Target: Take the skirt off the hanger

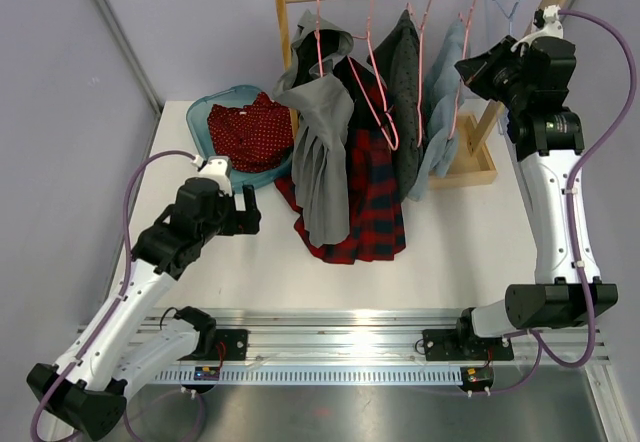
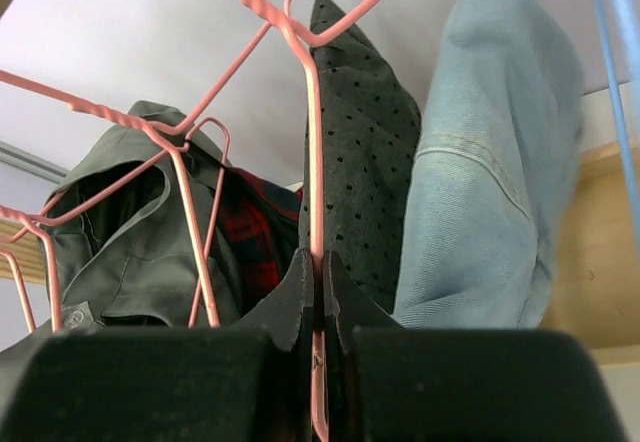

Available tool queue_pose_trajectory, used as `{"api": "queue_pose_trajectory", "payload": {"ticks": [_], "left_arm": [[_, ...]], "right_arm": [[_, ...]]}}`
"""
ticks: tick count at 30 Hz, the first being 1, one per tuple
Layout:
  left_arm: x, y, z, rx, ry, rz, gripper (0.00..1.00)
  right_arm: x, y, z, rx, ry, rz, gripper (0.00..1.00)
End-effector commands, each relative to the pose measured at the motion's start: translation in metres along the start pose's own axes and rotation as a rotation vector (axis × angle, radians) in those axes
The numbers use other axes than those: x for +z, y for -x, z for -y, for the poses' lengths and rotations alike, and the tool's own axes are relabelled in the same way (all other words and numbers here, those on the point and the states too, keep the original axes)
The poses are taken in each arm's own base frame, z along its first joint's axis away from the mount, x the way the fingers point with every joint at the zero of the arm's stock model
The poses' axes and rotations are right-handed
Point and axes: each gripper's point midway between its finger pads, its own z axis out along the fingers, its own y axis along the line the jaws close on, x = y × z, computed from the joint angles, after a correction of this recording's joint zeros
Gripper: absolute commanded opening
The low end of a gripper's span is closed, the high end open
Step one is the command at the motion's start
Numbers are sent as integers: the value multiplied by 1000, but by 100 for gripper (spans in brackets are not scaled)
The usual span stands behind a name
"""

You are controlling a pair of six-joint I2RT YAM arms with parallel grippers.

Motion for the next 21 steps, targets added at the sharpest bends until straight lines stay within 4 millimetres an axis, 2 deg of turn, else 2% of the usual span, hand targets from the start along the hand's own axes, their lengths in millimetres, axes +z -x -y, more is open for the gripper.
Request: {"api": "queue_pose_trajectory", "payload": {"ticks": [1,2,4,5,6,8,9,10,12,13,14,15,16,17,18,19,20,21], "left_arm": [[-5,15,10,9,-47,56,99],[-6,17,10,13,-47,63,99],[-11,32,13,20,-39,88,99],[-13,36,17,33,-45,87,99],[-24,57,23,35,-51,136,99],[-30,73,37,73,-76,148,99],[-44,97,47,84,-96,205,99],[-51,110,55,95,-113,230,99],[-56,121,85,150,-178,230,99],[-76,146,101,163,-227,293,99],[-85,147,125,199,-296,295,99],[-84,149,146,238,-344,283,99],[-100,161,164,250,-407,321,99],[-112,160,194,281,-499,336,99],[-112,155,216,324,-552,329,99],[-117,153,233,347,-599,335,99],[-136,151,262,363,-689,369,99],[-130,143,280,389,-703,362,99]], "right_arm": [[-12,33,-25,-29,60,81,0],[-18,46,-35,-39,78,109,0],[-21,57,-42,-48,84,128,0],[-32,74,-54,-64,107,171,0],[-37,82,-59,-70,110,193,0],[-50,96,-70,-82,124,228,0],[-55,98,-72,-83,127,232,0],[-63,100,-76,-85,133,240,0],[-71,97,-77,-83,140,234,0],[-85,98,-82,-82,153,250,0],[-84,89,-76,-74,139,229,0],[-88,85,-75,-73,140,224,0],[-105,86,-80,-69,155,245,0],[-103,75,-73,-62,141,220,0],[-108,71,-73,-50,147,216,0],[-124,72,-78,-49,160,236,0],[-124,63,-74,-40,158,215,0],[-129,61,-74,-33,160,216,0]]}}
